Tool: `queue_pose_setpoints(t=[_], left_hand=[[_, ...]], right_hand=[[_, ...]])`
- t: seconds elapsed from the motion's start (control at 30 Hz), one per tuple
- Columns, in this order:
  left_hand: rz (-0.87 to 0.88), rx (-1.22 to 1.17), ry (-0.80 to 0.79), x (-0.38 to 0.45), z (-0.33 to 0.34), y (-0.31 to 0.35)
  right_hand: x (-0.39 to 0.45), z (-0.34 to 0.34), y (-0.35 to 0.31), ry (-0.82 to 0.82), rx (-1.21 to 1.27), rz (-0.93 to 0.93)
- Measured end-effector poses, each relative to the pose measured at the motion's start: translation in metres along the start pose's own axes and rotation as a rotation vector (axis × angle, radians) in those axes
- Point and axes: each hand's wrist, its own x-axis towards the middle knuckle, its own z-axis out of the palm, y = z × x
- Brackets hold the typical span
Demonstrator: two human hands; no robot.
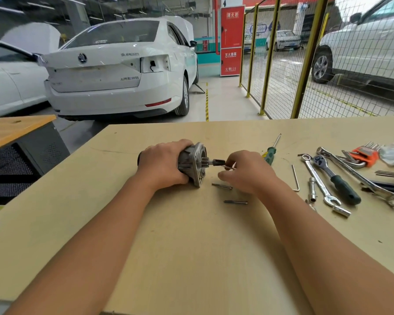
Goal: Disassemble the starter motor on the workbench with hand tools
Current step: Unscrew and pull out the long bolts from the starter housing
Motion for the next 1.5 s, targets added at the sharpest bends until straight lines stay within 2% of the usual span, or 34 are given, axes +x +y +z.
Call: queue_pose_setpoints(t=[0.2,0.37,0.47,0.6,0.77,1.1,1.2,1.3,1.5], left_hand=[[-0.034,0.017,-0.098,0.012,-0.015,0.000],[-0.151,-0.210,-0.237,0.043,-0.042,-0.011],[-0.160,-0.376,-0.374,0.062,-0.055,-0.024],[-0.195,-0.470,-0.545,0.083,-0.070,-0.036],[-0.207,-0.529,-0.674,0.092,-0.074,-0.047],[-0.130,-0.713,-0.935,0.087,-0.071,-0.057],[-0.078,-0.765,-1.008,0.082,-0.066,-0.053],[-0.100,-0.803,-1.020,0.074,-0.059,-0.047],[-0.098,-0.796,-0.993,0.065,-0.059,-0.033]], right_hand=[[0.003,0.009,0.002,-0.108,-0.081,-0.039],[0.007,0.009,0.004,-0.113,-0.120,-0.067],[0.002,0.017,0.002,-0.039,-0.144,-0.096],[-0.004,0.045,-0.010,0.155,-0.279,-0.259],[0.011,0.051,-0.012,0.195,-0.283,-0.194],[0.028,0.046,-0.004,0.201,-0.047,0.007],[0.031,0.044,-0.002,0.259,0.046,0.044],[0.035,0.040,0.003,0.335,0.210,0.058],[0.036,0.041,0.003,0.335,0.253,0.069]])
